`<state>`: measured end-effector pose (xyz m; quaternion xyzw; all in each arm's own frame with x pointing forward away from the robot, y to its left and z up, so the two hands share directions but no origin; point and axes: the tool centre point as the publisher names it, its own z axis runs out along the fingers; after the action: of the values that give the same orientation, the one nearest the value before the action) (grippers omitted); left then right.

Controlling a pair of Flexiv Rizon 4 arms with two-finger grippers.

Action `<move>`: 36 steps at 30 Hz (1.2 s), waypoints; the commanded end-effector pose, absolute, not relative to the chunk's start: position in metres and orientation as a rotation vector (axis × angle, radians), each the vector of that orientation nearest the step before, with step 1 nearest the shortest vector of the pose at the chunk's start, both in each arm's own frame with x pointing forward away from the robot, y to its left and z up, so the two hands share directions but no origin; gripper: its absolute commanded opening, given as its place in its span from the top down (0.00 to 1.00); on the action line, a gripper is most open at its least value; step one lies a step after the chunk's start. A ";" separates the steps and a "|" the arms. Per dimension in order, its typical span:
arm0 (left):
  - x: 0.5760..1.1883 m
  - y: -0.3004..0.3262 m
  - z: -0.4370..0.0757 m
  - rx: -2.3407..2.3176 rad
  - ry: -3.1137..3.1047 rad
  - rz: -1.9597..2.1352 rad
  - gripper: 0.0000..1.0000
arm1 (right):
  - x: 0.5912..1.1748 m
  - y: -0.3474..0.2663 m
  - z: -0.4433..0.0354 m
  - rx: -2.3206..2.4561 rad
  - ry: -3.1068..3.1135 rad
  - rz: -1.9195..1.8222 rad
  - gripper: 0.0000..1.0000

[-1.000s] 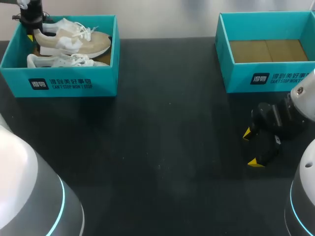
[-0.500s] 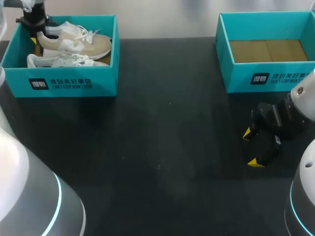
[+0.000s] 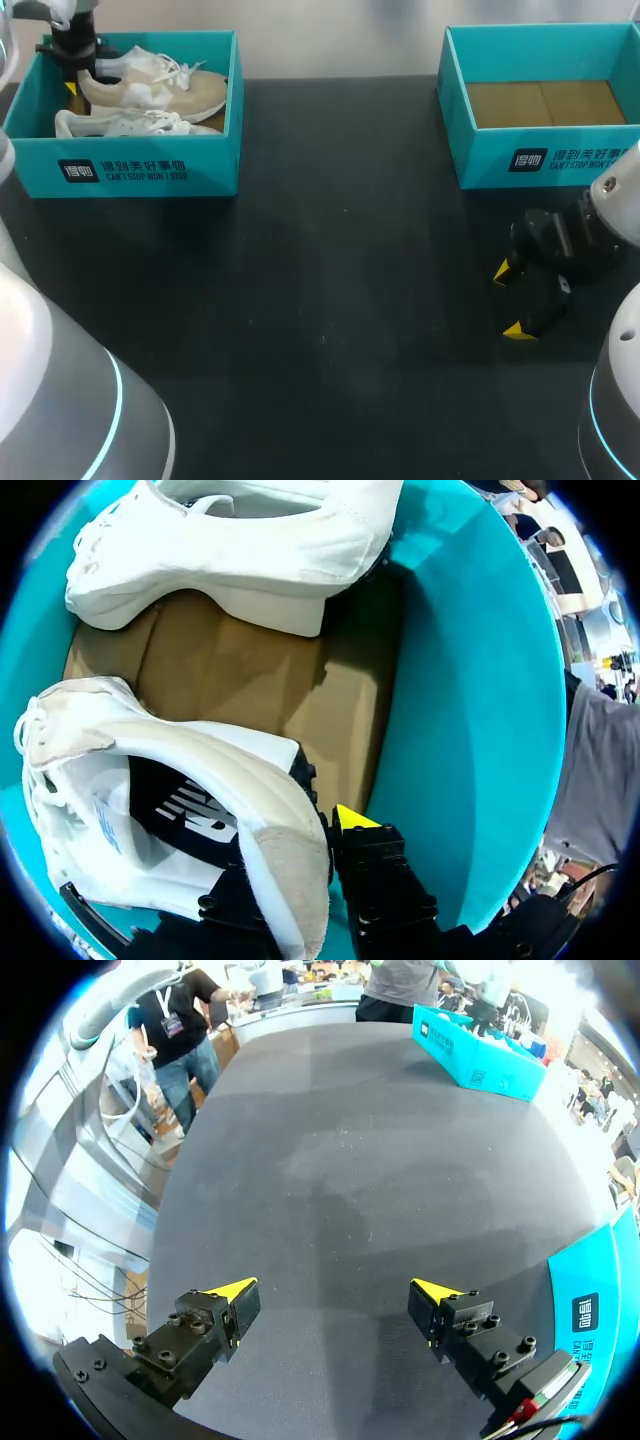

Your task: Take the shoe out of the shoebox, open the shoe tongue, remove and reinsert the insole, then place the shoe into the shoebox

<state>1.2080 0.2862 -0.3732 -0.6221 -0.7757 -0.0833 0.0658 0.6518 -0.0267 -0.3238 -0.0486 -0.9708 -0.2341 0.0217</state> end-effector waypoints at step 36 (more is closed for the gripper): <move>1.128 0.273 -0.275 -2.083 -2.362 -0.125 0.00 | 0.651 -0.026 -0.324 -0.152 -3.010 -0.721 0.00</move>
<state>1.1815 0.2769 -0.2930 -0.6606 -0.7504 -0.0083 0.0227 0.6519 -0.0267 -0.3239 -0.0486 -0.9708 -0.2341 0.0217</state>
